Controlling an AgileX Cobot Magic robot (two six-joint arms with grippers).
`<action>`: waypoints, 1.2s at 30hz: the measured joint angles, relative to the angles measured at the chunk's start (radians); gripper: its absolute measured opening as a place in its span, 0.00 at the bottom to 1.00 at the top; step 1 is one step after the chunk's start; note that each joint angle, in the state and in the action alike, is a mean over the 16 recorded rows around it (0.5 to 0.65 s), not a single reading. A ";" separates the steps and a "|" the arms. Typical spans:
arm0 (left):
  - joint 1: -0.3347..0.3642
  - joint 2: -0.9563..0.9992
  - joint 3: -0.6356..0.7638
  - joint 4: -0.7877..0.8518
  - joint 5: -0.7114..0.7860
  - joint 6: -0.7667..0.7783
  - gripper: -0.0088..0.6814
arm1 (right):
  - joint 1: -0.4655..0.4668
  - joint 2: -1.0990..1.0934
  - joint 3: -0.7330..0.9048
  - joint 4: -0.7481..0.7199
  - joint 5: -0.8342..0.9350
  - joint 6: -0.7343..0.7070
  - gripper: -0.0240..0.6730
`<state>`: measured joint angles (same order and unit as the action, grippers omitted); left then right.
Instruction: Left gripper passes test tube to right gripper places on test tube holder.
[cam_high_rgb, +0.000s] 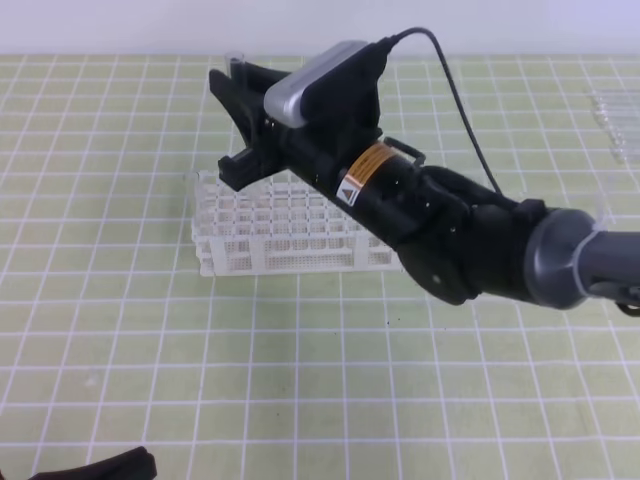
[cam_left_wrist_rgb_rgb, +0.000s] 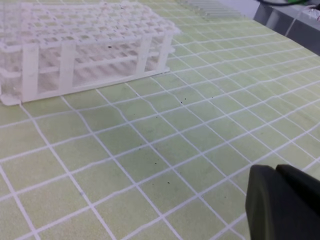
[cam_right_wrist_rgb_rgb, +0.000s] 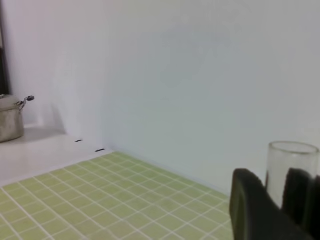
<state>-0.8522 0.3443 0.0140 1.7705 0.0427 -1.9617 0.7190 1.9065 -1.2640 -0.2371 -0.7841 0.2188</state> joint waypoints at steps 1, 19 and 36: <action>0.000 0.000 0.000 0.000 0.000 0.000 0.01 | 0.002 0.009 -0.003 0.001 -0.004 0.001 0.17; 0.000 -0.002 -0.008 -0.013 -0.003 -0.002 0.01 | 0.026 0.135 -0.126 0.012 0.042 0.001 0.17; 0.000 -0.002 -0.007 -0.011 -0.003 -0.002 0.01 | 0.026 0.210 -0.141 0.039 -0.021 0.001 0.17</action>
<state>-0.8525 0.3425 0.0067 1.7596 0.0401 -1.9636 0.7449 2.1163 -1.4048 -0.1976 -0.8053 0.2194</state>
